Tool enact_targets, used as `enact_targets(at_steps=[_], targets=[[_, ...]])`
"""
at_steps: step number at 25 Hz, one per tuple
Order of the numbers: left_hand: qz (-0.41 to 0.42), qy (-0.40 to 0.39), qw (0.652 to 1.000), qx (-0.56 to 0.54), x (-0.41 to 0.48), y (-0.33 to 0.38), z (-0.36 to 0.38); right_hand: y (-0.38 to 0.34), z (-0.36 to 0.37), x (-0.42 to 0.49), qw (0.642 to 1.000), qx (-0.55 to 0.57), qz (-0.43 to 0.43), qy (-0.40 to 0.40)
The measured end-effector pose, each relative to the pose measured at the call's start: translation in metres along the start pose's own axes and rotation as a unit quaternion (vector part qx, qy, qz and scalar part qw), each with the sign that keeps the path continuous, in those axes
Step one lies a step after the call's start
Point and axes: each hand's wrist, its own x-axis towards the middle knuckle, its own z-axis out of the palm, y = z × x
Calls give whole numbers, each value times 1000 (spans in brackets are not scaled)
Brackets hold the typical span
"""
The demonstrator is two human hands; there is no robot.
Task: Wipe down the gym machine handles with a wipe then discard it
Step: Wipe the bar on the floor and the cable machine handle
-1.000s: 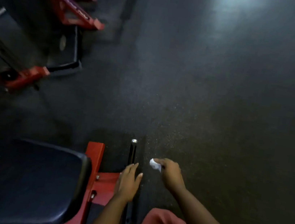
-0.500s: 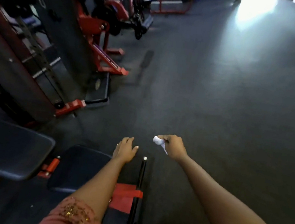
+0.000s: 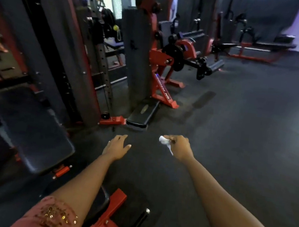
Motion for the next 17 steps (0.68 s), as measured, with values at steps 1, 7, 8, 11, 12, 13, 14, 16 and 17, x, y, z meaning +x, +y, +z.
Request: enact_targets(at_steps=[1, 7, 8, 11, 12, 13, 14, 16, 17], targets=[[-18, 13, 1000, -3, 17, -1, -7, -1, -2, 27, 1000, -7, -14, -6], [-82, 103, 990, -41, 148, -18, -55, -23, -6, 210, 997, -13, -76, -24], [-93, 113, 988, -54, 167, -20, -63, -30, -8, 235, 996, -8, -82, -31], [-131, 132, 979, -81, 236, -25, -93, -53, -9, 328, 991, 1, -120, -57], [-136, 138, 977, -87, 259, -26, -104, -62, -10, 357, 990, 4, -131, -56], [-137, 144, 976, -92, 281, -27, -114, -69, -11, 387, 988, 8, -143, -56], [-135, 149, 975, -94, 300, -28, -123, -77, -13, 412, 987, 7, -151, -57], [-134, 158, 974, -96, 335, -31, -140, -89, -12, 455, 985, 4, -162, -56], [-136, 164, 972, -98, 350, -35, -147, -95, -9, 474, 984, 9, -166, -60]])
